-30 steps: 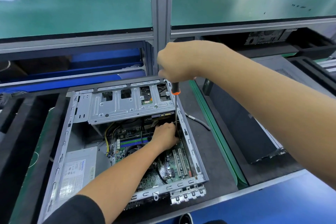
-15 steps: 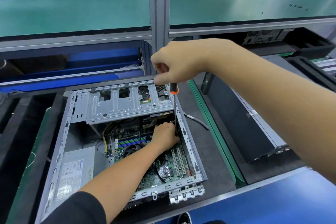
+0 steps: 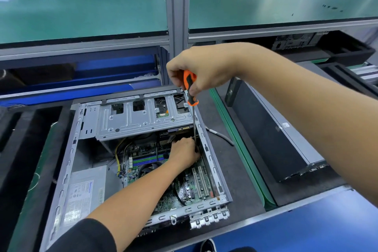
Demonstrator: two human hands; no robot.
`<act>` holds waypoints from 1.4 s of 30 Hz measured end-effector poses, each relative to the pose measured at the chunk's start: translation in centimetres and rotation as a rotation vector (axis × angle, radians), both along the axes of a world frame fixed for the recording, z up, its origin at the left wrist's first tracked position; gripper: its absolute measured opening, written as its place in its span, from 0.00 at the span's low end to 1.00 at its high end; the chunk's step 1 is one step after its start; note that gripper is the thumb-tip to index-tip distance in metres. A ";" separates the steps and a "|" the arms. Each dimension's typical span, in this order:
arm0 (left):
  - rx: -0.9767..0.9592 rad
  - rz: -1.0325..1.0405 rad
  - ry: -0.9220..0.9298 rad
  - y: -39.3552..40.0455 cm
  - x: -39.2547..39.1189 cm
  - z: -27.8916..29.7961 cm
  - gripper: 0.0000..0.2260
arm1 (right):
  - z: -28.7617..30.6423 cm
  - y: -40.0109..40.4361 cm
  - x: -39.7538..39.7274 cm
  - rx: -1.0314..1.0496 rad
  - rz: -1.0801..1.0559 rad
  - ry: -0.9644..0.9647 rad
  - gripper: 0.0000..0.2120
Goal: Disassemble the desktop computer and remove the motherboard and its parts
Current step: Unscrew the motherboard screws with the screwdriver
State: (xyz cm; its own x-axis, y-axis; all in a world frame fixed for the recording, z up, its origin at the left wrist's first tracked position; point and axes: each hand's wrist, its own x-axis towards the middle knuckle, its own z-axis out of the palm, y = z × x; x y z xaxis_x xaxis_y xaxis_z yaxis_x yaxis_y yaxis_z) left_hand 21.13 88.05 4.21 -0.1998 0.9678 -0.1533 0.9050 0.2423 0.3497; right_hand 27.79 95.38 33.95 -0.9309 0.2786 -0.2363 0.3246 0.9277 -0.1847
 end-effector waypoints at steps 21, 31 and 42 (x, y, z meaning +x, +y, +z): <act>0.004 -0.091 0.153 -0.5 0.4 0.8 0.18 | -1.2 0.2 0.8 0.081 -0.080 0.138 0.14; 0.007 -0.015 0.144 -0.1 0.7 0.5 0.12 | -1.4 0.4 1.2 0.160 -0.173 0.105 0.16; 0.006 0.013 0.128 0.0 0.8 0.2 0.14 | -0.5 -0.2 1.2 0.025 -0.105 0.097 0.11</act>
